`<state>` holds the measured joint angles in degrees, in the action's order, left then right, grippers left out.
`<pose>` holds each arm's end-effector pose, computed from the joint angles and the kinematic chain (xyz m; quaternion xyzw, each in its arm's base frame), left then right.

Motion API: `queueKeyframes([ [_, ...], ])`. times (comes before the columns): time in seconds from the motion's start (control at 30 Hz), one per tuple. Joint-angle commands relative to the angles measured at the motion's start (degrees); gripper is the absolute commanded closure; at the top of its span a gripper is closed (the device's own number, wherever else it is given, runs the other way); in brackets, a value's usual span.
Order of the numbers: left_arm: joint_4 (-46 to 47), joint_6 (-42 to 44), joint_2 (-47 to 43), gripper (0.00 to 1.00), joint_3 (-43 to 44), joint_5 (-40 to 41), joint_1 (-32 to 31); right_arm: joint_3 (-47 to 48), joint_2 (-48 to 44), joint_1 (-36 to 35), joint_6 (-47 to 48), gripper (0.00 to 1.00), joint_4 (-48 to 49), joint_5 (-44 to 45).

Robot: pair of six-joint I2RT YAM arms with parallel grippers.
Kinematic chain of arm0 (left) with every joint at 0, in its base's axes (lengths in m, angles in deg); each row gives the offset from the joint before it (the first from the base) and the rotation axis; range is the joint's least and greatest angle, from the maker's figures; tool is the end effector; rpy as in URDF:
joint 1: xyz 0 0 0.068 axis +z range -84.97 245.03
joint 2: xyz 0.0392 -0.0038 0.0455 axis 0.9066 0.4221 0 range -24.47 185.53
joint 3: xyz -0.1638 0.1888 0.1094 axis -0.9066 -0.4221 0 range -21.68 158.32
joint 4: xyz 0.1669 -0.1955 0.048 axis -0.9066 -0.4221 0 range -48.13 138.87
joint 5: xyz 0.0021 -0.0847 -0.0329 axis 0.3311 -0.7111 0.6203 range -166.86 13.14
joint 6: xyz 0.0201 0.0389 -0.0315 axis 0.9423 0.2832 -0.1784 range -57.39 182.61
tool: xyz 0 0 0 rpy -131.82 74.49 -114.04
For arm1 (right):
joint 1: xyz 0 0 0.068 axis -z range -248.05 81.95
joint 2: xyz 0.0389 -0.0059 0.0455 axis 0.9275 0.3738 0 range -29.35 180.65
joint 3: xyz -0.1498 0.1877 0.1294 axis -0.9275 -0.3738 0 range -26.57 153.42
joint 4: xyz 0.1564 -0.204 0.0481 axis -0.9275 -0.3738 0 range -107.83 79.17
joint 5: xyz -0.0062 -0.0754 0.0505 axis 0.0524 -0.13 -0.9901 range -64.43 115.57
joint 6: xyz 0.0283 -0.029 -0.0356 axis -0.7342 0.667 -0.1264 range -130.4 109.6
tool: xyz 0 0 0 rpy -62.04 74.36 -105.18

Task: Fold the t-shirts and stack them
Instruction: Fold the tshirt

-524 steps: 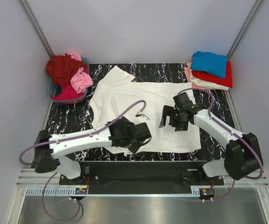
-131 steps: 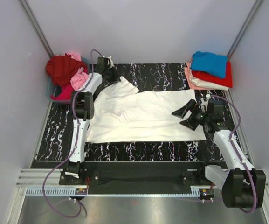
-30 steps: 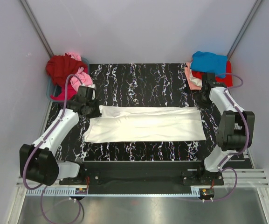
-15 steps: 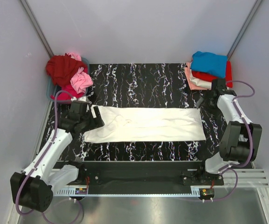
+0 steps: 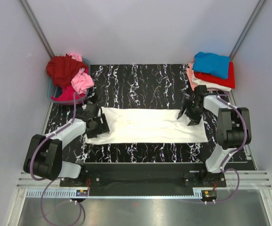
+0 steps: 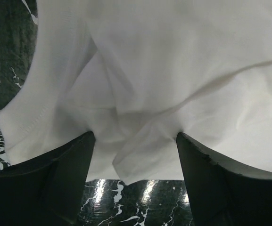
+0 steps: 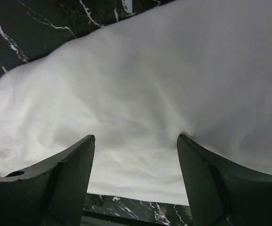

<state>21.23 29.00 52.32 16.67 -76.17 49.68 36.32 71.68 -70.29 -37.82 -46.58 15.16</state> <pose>0.2251 -0.0613 0.1650 -0.1564 0.9657 -0.0805 0.1910 0.3301 0.0194 0.1637 0.2026 0.9651 0.1226 0.1119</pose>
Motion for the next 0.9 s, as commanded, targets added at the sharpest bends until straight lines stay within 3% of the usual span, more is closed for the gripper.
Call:
queueKeyframes([
  [0.0, 5.4, -0.15, 5.11, 0.23, 4.1, 2.3, -0.2, -1.45, 2.75, 0.13, 1.58, 0.23, 2.26, -10.13],
  [0.13, 6.19, 0.65, 13.44, 0.23, 9.28, 3.35, -0.11, -7.23, 3.74, -3.45, -0.69, 0.36, 5.42, -19.71],
  [0.33, -0.56, 3.1, 29.15, 0.24, 29.56, 6.34, -0.38, -15.67, -9.26, -10.93, -7.7, 0.32, 5.86, -21.66],
  [0.4, -5.22, 3.98, 34.36, 0.25, 40.89, 6.26, -1.16, -18.23, -15.67, -20.13, -12.37, 0.31, 7.97, -21.14],
  [0.47, -9.69, 4.42, 42.18, 0.25, 52.71, 5.99, -1.87, -21.49, -19.72, -30.31, -23.86, 0.3, 10.42, -16.25],
  [0.5, -11.37, 4.86, 44.73, 0.25, 56.97, 5.9, -2.57, -22.19, -21.74, -40.29, -28.0, 0.29, 15.05, -15.26],
  [0.53, -12.78, 5.04, 49.72, 0.25, 61.19, 5.38, -3.01, -22.46, -21.76, -45.78, -35.35, 0.28, 17.35, -14.21],
  [0.6, -15.68, 6.18, 54.32, 0.25, 72.97, 2.67, -4.06, -20.72, -19.3, -54.92, -38.75, 0.26, 20.45, -12.18],
  [0.7, -16.92, 9.33, 61.44, 0.25, 85.81, -3.05, -5.91, -16.58, -18.68, -58.31, -39.47, 0.22, 16.26, -5.42],
  [0.87, -10.34, 12.51, 59.18, 0.2, 91.55, -11.68, -7.41, -7.98, -18.78, -58.4, -31.13, 0.08, 4.58, -0.75],
])
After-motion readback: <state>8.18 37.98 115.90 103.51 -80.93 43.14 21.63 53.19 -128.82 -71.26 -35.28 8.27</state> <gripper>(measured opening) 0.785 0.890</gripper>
